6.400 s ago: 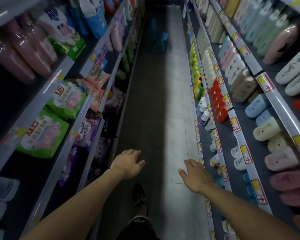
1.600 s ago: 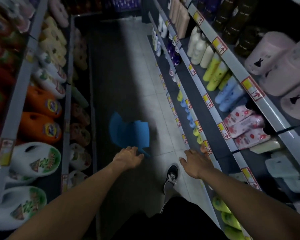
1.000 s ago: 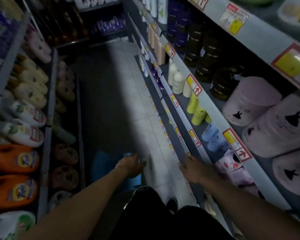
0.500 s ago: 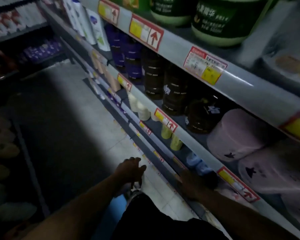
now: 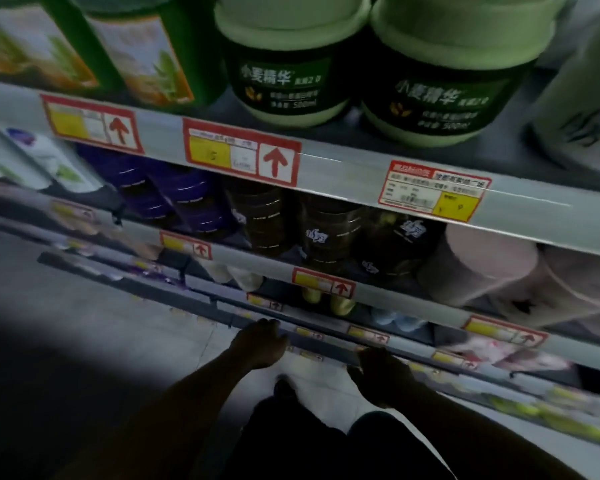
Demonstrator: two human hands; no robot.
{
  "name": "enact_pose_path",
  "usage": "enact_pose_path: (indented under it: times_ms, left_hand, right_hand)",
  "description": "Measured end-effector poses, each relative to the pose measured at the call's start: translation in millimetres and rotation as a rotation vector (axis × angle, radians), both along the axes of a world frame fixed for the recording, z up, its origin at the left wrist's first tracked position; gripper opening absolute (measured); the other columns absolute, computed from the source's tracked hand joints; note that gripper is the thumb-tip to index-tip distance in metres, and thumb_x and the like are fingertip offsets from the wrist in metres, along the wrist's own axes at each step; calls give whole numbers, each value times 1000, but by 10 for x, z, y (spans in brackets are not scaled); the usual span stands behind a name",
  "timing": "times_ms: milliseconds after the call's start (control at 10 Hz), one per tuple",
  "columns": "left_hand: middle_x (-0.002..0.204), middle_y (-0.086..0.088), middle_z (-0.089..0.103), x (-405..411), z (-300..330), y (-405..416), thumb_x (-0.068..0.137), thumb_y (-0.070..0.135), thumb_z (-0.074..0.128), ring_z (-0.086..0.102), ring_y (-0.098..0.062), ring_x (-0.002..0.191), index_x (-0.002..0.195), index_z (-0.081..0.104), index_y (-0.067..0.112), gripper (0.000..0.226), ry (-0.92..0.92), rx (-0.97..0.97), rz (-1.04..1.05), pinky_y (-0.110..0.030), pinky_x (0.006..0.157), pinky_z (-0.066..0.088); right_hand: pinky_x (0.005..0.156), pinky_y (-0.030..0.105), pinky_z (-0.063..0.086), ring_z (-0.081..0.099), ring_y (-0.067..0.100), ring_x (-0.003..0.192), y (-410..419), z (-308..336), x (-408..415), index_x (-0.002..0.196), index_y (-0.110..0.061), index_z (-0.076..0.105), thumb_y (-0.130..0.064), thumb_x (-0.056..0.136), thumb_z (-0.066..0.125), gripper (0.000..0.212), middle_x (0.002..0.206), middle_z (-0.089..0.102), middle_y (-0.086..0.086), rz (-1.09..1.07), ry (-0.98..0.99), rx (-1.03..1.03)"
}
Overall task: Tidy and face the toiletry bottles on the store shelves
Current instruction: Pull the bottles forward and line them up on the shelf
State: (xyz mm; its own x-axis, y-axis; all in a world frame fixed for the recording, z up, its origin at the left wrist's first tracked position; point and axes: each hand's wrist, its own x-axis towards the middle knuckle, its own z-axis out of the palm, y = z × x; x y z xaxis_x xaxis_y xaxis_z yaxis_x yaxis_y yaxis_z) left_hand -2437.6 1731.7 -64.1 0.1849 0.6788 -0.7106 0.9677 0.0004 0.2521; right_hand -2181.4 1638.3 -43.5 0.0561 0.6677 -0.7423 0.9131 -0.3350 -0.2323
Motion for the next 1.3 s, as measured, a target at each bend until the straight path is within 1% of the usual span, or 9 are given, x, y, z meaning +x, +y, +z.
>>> enact_pose_path:
  times_ms: [200,300,400,600,800,900,1000,1100,1300]
  left_hand:
    - [155,-14,47,127,-24,-88,105,56,40,46,-34,141,156,39,16,65,24,-20,-154,-42,113,41]
    - [154,-12,50,145,-15,-230,104,60,40,49,-32,140,156,39,18,67,18,-1,-160,-42,113,43]
    - [159,-10,46,126,-24,-414,104,59,42,46,-31,144,158,36,17,69,17,9,-145,-41,116,41]
    - [164,-8,37,34,-96,-699,105,57,41,37,-32,149,162,31,21,68,62,-7,-128,-41,119,34]
    - [158,-6,46,-65,-463,-748,99,64,39,45,-29,142,157,36,26,69,58,-54,-169,-44,115,39]
    - [154,-1,50,-166,-868,-632,84,78,29,51,-26,135,153,39,35,82,25,-86,-209,-49,112,43]
    - [154,3,50,-227,-1360,-476,83,79,29,52,-23,134,151,39,39,80,18,-126,-252,-51,111,43]
    - [154,0,50,-212,-1820,-335,95,68,36,51,-24,135,154,39,31,70,26,-111,-311,-44,113,42]
    - [160,0,44,-90,-3274,-65,98,68,30,43,-26,145,157,37,29,71,52,-118,-362,-43,120,34]
  right_hand:
    - [113,44,42,42,29,145,-346,-162,65,154,-22,41,-62,103,33,65,161,40,8,22,-40,-17]
    - [117,44,37,35,29,150,-466,-215,116,158,-19,35,-59,106,29,66,163,35,8,32,-43,-32]
    - [120,44,32,30,28,153,-612,-270,120,161,-18,30,-57,107,28,66,166,33,6,30,-11,-20]
    - [116,44,38,37,27,148,-840,-416,72,157,-18,37,-56,107,30,63,161,39,7,64,-6,-19]
    - [111,42,44,46,26,141,-884,-697,-54,153,-18,43,-56,107,35,60,156,46,8,-17,-5,2]
    - [110,39,45,48,24,139,-835,-957,-140,152,-19,43,-55,107,36,59,154,47,6,-55,-18,4]
    - [110,37,44,48,23,139,-726,-1331,-237,153,-20,42,-55,107,36,58,154,47,5,-116,-38,9]
    - [112,38,45,48,22,140,-572,-1833,-371,152,-22,43,-56,106,38,58,155,48,4,-144,-52,14]
    - [116,39,41,45,21,141,-207,-2988,-599,153,-26,41,-58,105,39,58,157,43,2,-86,18,72]
